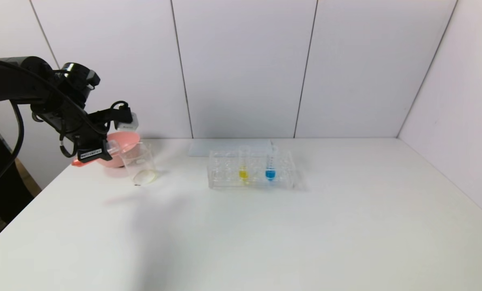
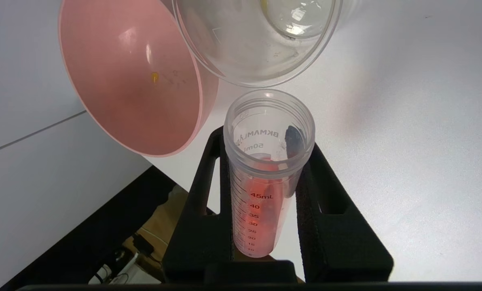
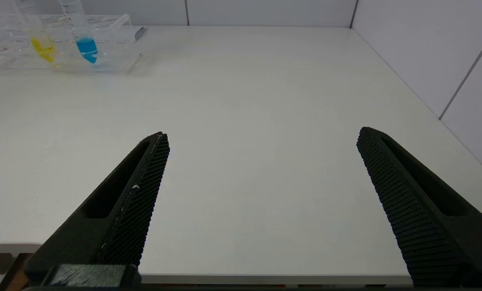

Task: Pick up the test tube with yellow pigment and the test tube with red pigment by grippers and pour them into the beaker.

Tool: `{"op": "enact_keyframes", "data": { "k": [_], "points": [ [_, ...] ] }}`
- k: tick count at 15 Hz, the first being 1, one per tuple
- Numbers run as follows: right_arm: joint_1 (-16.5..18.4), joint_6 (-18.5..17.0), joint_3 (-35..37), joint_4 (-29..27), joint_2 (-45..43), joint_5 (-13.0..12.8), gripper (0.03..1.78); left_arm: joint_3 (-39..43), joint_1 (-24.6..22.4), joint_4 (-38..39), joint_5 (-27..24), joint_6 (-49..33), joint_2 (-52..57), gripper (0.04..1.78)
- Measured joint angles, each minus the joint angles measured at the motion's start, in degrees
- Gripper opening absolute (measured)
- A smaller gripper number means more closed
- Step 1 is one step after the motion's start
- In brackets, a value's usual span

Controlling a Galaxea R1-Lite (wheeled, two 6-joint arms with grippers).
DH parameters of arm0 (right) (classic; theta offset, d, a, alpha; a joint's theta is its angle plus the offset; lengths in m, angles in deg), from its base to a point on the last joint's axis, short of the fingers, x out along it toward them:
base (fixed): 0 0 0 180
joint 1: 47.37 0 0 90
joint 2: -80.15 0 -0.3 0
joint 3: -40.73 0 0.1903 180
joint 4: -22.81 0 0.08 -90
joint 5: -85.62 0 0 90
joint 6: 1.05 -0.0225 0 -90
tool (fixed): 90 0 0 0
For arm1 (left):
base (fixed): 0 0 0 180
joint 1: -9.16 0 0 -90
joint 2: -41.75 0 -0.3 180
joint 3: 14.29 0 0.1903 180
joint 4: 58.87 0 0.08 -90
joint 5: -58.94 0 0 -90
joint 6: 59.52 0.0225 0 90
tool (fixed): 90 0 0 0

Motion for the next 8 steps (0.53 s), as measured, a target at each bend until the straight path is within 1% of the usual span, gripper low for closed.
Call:
{"op": "enact_keyframes", "data": {
  "k": [8],
  "points": [
    [0.0,0.0,0.0,0.0,0.0,0.0,1.7,-1.51,0.61,-0.44,1.08,0.0,-1.28,0.45]
  ]
}}
